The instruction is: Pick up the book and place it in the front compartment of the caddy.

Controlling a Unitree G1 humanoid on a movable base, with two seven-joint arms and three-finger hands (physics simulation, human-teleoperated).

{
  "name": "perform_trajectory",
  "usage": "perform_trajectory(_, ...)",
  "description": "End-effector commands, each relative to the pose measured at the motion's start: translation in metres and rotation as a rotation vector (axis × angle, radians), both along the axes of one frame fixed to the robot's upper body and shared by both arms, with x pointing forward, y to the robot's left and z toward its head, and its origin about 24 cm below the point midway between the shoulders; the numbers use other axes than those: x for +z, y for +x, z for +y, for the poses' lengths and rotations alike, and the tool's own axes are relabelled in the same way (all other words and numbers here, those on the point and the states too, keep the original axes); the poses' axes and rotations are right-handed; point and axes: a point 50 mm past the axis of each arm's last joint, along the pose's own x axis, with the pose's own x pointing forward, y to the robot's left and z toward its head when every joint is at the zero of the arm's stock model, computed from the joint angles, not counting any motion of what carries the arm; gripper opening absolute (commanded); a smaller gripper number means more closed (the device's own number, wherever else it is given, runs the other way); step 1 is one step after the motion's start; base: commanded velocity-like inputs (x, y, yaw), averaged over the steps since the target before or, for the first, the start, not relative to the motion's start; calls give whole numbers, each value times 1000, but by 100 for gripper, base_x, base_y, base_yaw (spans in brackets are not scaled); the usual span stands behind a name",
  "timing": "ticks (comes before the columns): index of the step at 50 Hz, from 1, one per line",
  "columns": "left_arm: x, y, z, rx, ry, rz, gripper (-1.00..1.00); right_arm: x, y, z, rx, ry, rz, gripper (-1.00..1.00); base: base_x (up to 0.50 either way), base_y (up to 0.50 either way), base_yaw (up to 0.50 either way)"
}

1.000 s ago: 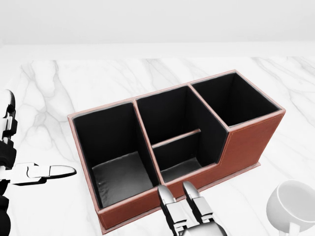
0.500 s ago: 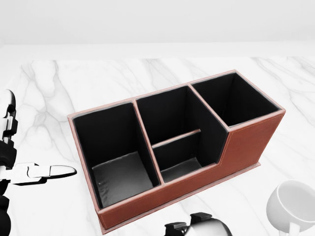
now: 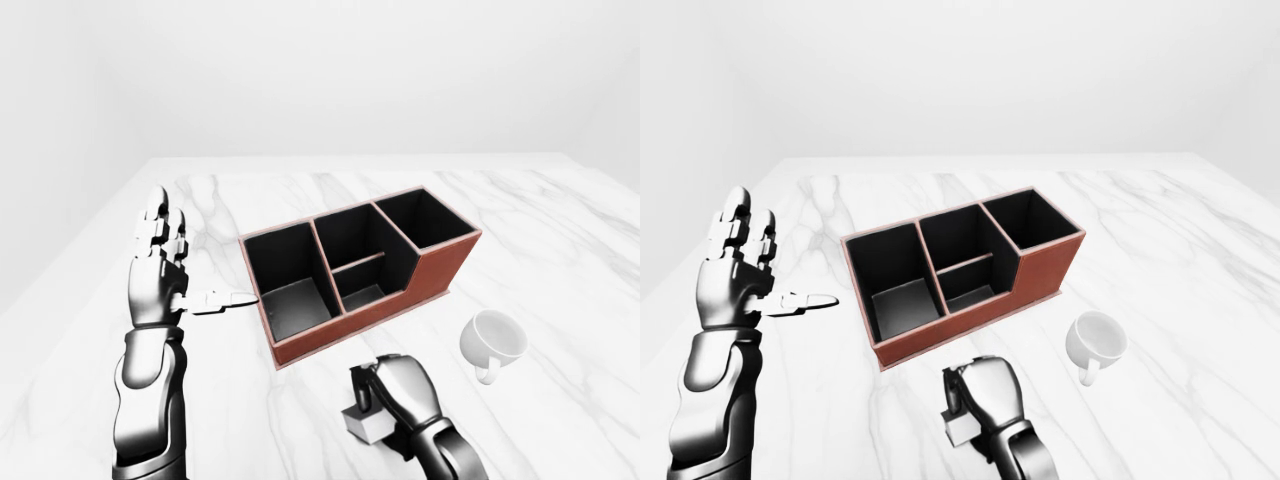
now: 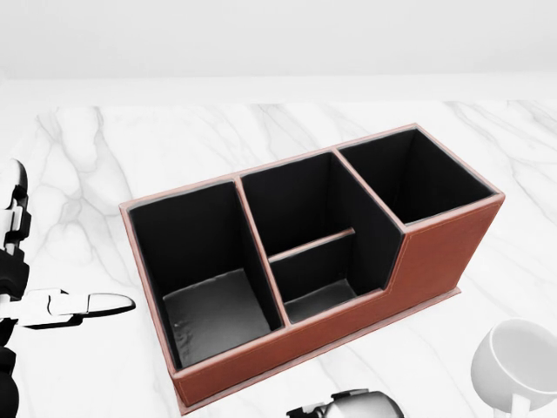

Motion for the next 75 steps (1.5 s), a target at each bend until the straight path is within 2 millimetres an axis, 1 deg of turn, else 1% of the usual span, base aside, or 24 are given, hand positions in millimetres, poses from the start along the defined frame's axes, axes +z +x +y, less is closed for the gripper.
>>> perform_trajectory(1, 0, 0, 1, 2, -2, 0, 100, 10, 3, -3, -10, 11, -22, -100, 0, 0, 0)
perform_trajectory(23, -1, 1, 1, 3, -1, 4, 100, 61, 23, -20, -64, 67, -110, -100, 0, 0, 0)
perform_trajectory(27, 0, 1, 1, 3, 0, 1, 100, 66, 25, -22, -68, 72, -119, -100, 0, 0, 0)
perform_trajectory(38, 0, 0, 1, 4, 0, 2, 100, 78, 26, -18, -48, 78, -142, -100, 0, 0, 0)
perform_trajectory(52, -1, 1, 1, 4, -2, 4, 100, 103, 34, -16, -7, 79, -202, -100, 0, 0, 0)
perform_trajectory(56, -1, 1, 1, 4, -3, 6, 100, 107, 37, -16, -3, 80, -210, -100, 0, 0, 0)
perform_trajectory(68, 0, 1, 2, 5, -3, -1, 100, 123, 49, -16, 2, 74, -243, -100, 0, 0, 0)
perform_trajectory(75, 1, 1, 2, 6, -3, -3, 100, 138, 60, -16, -3, 60, -264, -100, 0, 0, 0)
